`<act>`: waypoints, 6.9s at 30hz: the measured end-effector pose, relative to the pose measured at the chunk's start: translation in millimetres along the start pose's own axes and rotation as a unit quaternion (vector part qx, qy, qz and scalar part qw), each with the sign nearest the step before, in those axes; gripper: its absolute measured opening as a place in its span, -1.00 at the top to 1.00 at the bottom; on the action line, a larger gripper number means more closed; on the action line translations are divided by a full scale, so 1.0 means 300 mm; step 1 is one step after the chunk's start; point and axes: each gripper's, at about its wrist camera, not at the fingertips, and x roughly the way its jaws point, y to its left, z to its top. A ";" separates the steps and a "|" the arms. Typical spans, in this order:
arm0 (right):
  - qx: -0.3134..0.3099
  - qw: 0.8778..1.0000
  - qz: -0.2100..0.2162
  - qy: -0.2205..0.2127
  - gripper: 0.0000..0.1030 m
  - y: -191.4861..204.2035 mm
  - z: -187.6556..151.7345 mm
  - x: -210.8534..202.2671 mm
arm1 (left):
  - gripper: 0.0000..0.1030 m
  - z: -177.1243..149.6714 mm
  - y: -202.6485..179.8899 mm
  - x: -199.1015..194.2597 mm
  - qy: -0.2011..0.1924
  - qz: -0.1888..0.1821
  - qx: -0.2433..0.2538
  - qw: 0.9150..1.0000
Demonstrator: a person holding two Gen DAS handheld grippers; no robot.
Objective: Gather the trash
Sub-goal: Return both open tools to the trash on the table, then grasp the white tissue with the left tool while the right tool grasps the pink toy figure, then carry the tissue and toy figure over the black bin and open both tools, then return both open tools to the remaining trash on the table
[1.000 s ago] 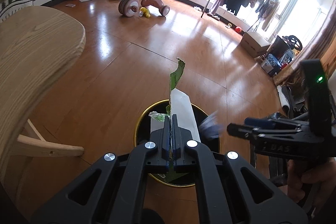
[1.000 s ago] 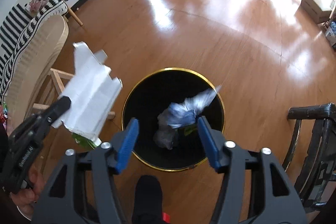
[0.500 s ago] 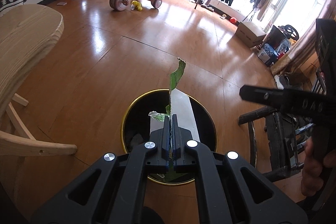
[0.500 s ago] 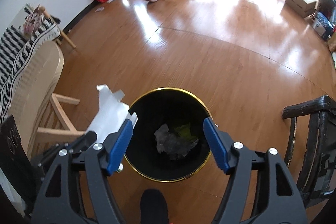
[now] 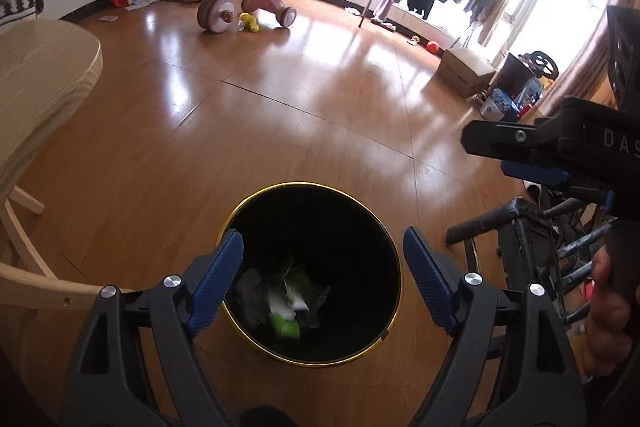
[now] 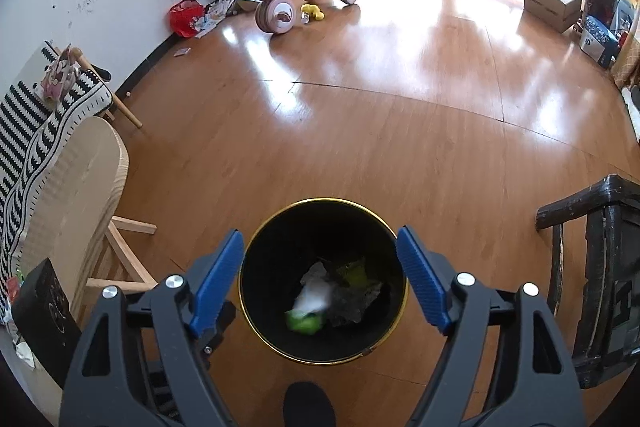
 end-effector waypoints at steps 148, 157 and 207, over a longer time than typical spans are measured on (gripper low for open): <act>-0.084 0.994 0.030 0.065 -0.03 0.046 -0.084 0.099 | -0.13 -0.021 0.180 -0.262 -0.009 0.097 -0.017 0.995; -0.075 0.994 0.029 0.069 -0.12 0.046 -0.068 0.111 | -0.13 -0.017 0.155 -0.203 0.001 0.090 -0.011 0.996; -0.075 0.989 0.116 -0.055 -0.66 0.580 -0.013 -0.142 | -0.79 -0.020 0.392 -0.520 -0.052 0.174 -0.050 0.982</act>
